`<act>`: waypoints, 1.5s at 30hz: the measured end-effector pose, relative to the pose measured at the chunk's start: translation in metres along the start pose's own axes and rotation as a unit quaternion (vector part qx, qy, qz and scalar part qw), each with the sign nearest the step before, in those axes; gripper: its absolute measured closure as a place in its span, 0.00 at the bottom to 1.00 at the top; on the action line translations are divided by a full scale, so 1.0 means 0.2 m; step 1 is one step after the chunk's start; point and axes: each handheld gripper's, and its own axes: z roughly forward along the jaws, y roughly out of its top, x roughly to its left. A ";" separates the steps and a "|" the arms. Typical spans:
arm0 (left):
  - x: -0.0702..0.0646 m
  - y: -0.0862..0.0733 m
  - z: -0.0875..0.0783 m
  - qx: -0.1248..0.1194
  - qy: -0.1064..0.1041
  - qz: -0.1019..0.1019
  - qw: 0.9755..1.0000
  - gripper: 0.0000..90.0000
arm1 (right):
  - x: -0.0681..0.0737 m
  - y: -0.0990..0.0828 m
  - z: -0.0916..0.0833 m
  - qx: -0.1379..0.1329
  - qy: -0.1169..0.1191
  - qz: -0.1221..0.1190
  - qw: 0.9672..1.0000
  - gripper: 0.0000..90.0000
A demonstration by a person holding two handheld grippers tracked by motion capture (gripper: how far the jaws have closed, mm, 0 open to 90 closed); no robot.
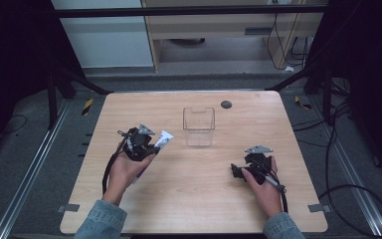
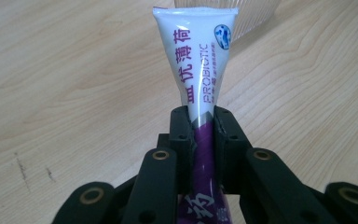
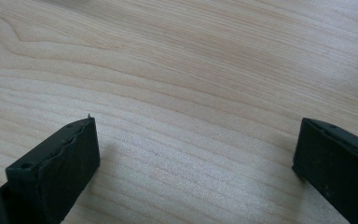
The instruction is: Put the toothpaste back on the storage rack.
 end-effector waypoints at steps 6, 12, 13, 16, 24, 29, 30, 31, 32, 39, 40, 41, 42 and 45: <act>-0.01 0.02 -0.03 -0.017 -0.001 -0.001 1.000 0.88 | 0.00 0.00 0.00 0.000 0.000 0.000 1.000 0.01; -0.01 0.04 -0.05 -0.026 -0.003 -0.003 1.000 0.88 | 0.00 0.00 0.00 0.000 0.000 0.000 1.000 0.01; -0.01 0.04 -0.05 -0.026 -0.003 -0.003 1.000 0.88 | 0.00 0.00 0.00 0.000 0.000 0.000 1.000 0.01; -0.02 0.06 -0.06 -0.029 -0.003 0.002 1.000 0.88 | 0.00 0.00 0.00 0.000 0.000 0.000 1.000 0.01; -0.03 0.13 -0.12 -0.048 0.000 0.006 0.999 0.88 | 0.00 0.00 0.00 0.000 0.000 0.000 1.000 0.01; -0.04 0.17 -0.15 -0.054 0.001 0.011 0.998 0.88 | 0.00 0.00 0.00 0.000 -0.001 -0.001 1.000 0.01; -0.05 0.19 -0.16 -0.059 -0.003 0.009 0.998 0.88 | 0.00 0.00 0.00 0.000 -0.001 0.000 1.000 0.01; -0.06 0.20 -0.16 -0.062 -0.005 0.010 0.998 0.88 | 0.00 0.00 0.00 0.000 0.000 0.000 1.000 0.01; -0.06 0.21 -0.17 -0.064 -0.005 0.013 0.998 0.88 | 0.00 0.00 0.00 0.000 -0.001 -0.001 1.000 0.01; -0.12 0.29 -0.18 -0.070 -0.003 0.025 0.997 0.88 | 0.00 0.00 0.00 0.000 0.000 0.000 1.000 0.01; -0.14 0.32 -0.18 -0.074 0.000 0.030 0.997 0.88 | 0.00 0.00 0.00 0.000 0.000 0.000 1.000 0.01; -0.14 0.32 -0.18 -0.074 0.000 0.030 0.997 0.88 | 0.00 0.00 0.00 0.000 0.000 0.000 1.000 0.01; -0.16 0.33 -0.19 -0.074 0.002 0.036 0.997 0.88 | 0.00 0.00 0.00 0.000 0.000 0.000 1.000 0.01; -0.20 0.36 -0.20 -0.073 -0.001 0.045 0.996 0.88 | 0.00 0.00 0.00 0.000 0.003 -0.006 1.000 0.01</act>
